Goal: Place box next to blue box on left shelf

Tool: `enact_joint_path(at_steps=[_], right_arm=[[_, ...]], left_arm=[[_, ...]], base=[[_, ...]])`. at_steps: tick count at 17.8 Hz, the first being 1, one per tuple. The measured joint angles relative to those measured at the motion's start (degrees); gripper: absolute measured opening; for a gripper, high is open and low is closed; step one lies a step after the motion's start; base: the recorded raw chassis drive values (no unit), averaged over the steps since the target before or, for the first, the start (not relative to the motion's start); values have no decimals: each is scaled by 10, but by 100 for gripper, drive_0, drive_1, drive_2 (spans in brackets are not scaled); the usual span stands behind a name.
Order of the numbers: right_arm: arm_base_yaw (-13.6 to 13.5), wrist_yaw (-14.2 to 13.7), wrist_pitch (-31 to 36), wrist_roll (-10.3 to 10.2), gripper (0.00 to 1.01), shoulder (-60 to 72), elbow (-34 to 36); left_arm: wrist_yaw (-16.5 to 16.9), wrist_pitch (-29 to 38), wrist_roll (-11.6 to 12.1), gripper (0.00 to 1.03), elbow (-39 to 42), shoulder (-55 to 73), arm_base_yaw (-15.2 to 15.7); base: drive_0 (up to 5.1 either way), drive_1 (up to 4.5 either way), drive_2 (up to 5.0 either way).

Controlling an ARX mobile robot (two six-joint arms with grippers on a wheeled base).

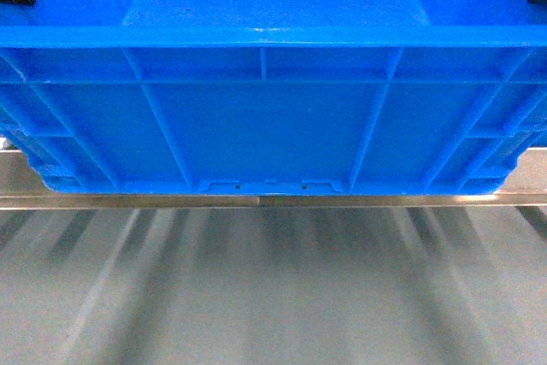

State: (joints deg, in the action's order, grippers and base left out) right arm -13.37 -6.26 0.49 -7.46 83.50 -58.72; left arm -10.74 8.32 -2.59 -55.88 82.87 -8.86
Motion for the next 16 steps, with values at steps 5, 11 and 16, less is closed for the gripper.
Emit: enact_joint_path(at_steps=[5, 11, 16], right_arm=[[0, 0, -1, 0, 7, 0, 0], [0, 0, 0, 0, 7, 0, 0], [0, 0, 0, 0, 7, 0, 0]], left_arm=[[0, 0, 0, 19, 0, 0, 0], [0, -1, 0, 19, 0, 0, 0], [0, 0, 0, 19, 0, 0, 0]], base=[[-1, 425, -427], [-6, 420, -432], [1, 172, -169]])
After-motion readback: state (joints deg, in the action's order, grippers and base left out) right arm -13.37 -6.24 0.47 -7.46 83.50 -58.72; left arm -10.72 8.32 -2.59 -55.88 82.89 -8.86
